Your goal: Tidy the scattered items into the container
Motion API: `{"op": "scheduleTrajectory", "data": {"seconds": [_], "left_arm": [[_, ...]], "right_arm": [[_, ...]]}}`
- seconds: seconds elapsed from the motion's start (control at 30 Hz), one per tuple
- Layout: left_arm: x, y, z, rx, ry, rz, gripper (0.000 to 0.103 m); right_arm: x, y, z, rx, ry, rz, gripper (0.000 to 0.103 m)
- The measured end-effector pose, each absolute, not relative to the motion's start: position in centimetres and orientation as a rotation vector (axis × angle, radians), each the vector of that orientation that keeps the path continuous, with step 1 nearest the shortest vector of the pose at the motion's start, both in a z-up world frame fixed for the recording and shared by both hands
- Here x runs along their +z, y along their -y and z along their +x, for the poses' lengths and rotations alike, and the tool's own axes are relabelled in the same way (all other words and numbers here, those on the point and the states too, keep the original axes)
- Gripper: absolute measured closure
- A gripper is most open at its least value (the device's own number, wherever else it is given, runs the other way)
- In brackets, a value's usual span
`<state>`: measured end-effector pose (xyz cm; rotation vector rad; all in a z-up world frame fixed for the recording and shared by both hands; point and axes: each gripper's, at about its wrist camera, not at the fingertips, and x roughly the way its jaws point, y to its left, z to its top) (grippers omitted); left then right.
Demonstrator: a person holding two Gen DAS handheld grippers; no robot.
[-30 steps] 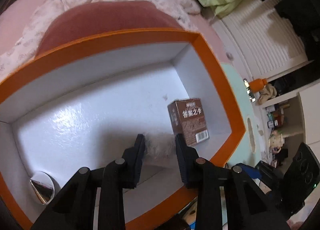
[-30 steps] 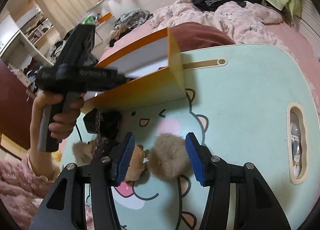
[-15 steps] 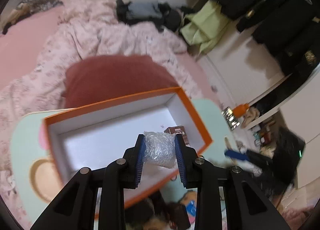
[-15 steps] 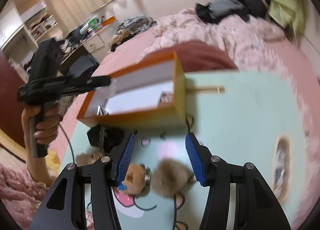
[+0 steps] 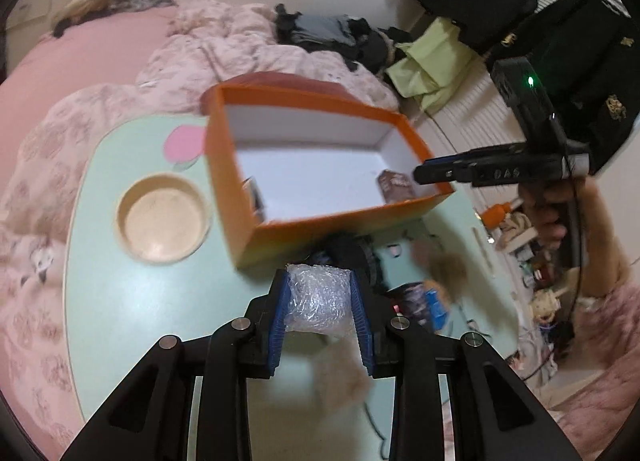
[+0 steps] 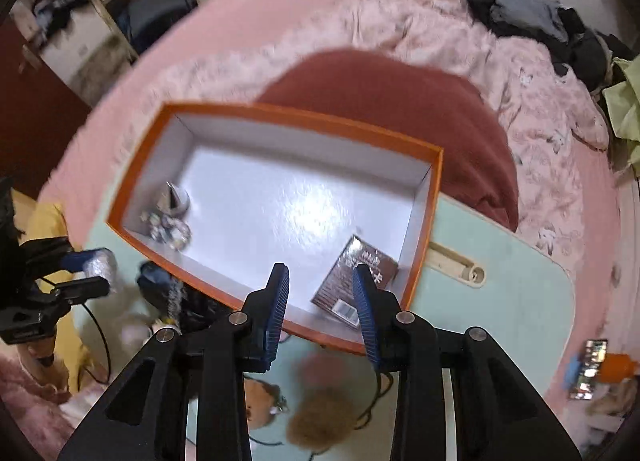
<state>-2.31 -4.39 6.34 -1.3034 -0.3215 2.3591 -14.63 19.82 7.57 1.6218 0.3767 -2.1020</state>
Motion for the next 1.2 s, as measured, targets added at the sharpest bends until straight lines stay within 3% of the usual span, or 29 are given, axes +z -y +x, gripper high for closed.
{"op": "scheduleTrajectory", "data": {"seconds": [0.07, 0.13, 0.23, 0.53, 0.7, 0.77, 0.97, 1.13, 1.2], "left_arm": [[5.7, 4.4, -2.5, 2.352, 0.346, -1.3, 0.074], [5.4, 4.2, -2.8, 2.349, 0.348, -1.288, 0.06], [5.3, 4.0, -2.8, 2.378, 0.325, -1.256, 0.051], [4.1, 4.6, -3.9, 2.376, 0.378, -1.276, 0.05], [4.0, 4.5, -4.1, 2.371, 0.377, -1.282, 0.05], [3.9, 4.5, -4.1, 2.373, 0.38, -1.284, 0.05], [3.9, 5.0, -3.9, 2.374, 0.413, -1.277, 0.05], [3.8, 5.2, -3.9, 2.374, 0.42, -1.278, 0.05], [3.8, 5.2, -3.9, 2.374, 0.414, -1.274, 0.05]], "right_arm": [[7.3, -19.8, -15.5, -2.096, -0.425, 1.665, 0.068], [6.9, -20.1, -16.3, -2.098, -0.464, 1.706, 0.068], [6.5, -20.0, -17.2, -2.074, -0.489, 1.76, 0.068], [3.8, -17.6, -18.1, -1.928, -0.703, 1.907, 0.068], [3.1, -16.8, -18.6, -1.894, -0.646, 1.915, 0.065], [3.2, -16.4, -18.9, -1.888, -0.582, 1.89, 0.059], [4.9, -17.1, -20.3, -1.855, -0.345, 1.839, 0.059], [5.9, -17.5, -19.4, -1.97, -0.65, 1.811, 0.059], [4.9, -18.0, -19.6, -1.92, -0.636, 1.869, 0.059]]}}
